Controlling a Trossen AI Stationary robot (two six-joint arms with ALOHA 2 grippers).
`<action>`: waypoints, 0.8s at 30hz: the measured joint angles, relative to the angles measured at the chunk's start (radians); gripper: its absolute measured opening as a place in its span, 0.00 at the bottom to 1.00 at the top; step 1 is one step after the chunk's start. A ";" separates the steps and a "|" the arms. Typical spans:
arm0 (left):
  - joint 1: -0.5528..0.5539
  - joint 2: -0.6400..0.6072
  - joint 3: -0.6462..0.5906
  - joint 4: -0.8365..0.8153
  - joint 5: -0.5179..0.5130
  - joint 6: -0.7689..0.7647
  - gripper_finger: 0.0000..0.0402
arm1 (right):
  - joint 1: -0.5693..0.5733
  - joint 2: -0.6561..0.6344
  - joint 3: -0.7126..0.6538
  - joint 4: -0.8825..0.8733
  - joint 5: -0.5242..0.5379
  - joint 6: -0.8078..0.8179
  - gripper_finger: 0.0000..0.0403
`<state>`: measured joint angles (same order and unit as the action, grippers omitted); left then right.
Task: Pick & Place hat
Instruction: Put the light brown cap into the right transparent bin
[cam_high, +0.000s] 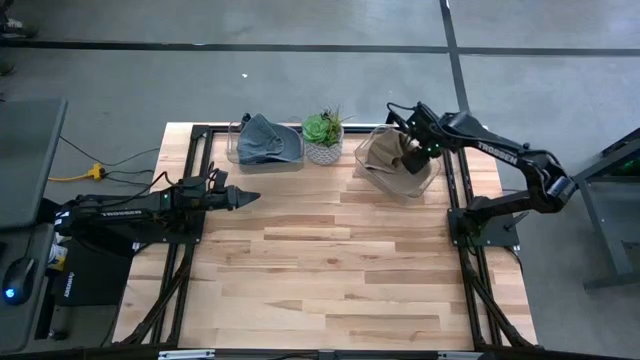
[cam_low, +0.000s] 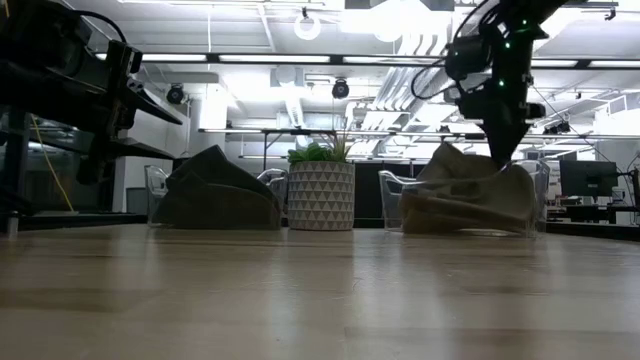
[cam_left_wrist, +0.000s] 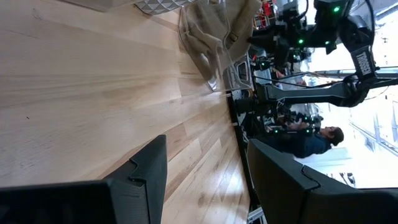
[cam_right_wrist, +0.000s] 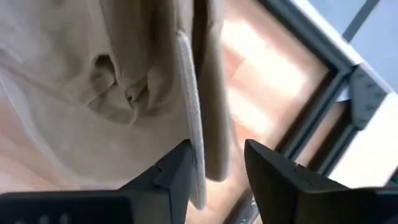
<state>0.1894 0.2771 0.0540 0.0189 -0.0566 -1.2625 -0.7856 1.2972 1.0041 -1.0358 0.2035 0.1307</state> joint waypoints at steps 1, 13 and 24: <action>0.000 0.000 0.000 0.000 0.000 0.000 0.46 | 0.000 0.000 0.014 -0.004 0.012 0.000 0.35; 0.000 0.000 0.000 0.000 0.000 0.000 0.46 | 0.000 -0.001 0.174 0.015 -0.097 0.026 0.22; 0.000 0.000 0.000 0.000 0.000 0.000 0.46 | -0.006 -0.001 0.064 0.147 -0.286 0.066 0.01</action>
<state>0.1896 0.2771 0.0540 0.0189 -0.0566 -1.2625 -0.7921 1.2964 1.0685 -0.8884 -0.0822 0.1968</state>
